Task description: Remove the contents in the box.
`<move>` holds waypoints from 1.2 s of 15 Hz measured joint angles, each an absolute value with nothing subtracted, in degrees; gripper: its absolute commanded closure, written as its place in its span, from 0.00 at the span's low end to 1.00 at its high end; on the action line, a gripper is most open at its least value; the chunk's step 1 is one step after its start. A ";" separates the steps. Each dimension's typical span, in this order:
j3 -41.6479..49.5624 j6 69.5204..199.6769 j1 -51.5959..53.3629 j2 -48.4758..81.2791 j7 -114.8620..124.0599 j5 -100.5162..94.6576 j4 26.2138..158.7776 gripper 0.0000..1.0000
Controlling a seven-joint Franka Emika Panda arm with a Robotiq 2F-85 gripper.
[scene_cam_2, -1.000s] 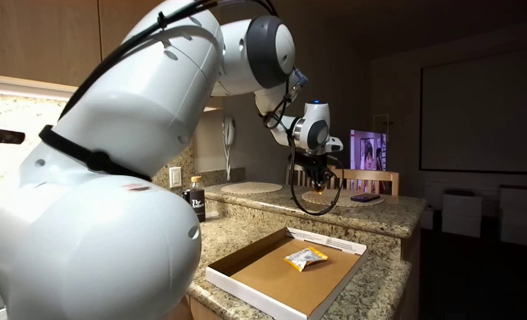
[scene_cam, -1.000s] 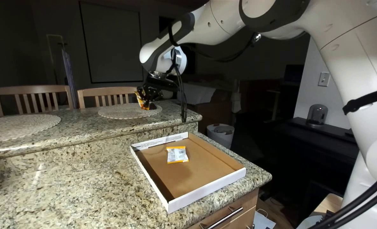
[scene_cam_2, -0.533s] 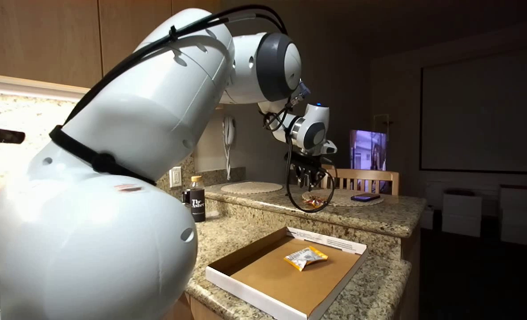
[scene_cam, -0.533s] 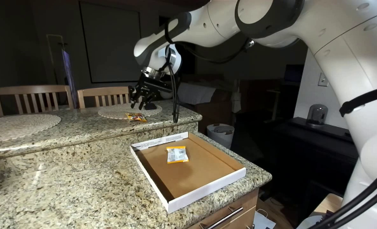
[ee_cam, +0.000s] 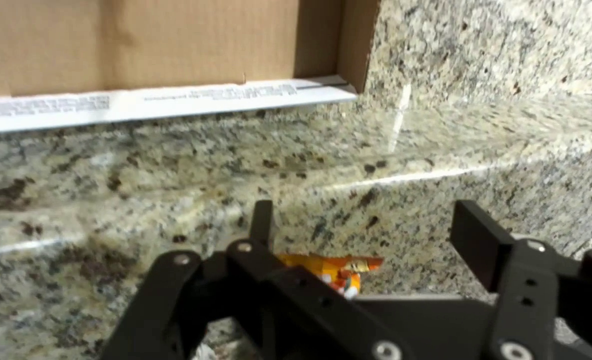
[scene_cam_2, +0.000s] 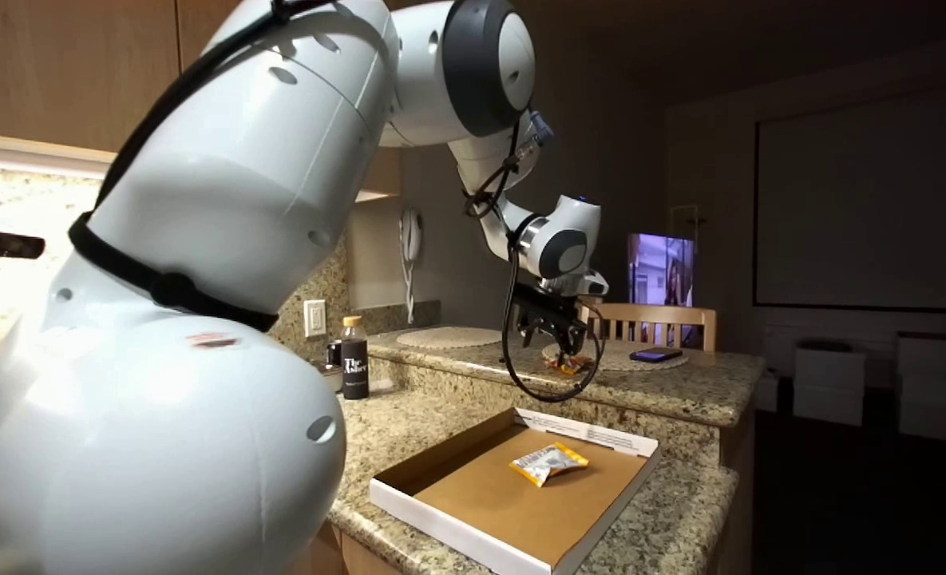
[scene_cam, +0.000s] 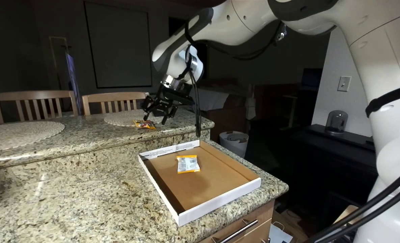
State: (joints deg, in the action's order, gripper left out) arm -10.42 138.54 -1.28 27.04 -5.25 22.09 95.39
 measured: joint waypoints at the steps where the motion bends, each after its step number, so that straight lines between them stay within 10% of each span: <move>1: -10.47 139.78 -1.98 25.94 -6.91 23.41 98.64 0.00; 18: -13.73 152.50 -7.40 21.35 -15.69 35.65 125.84 0.00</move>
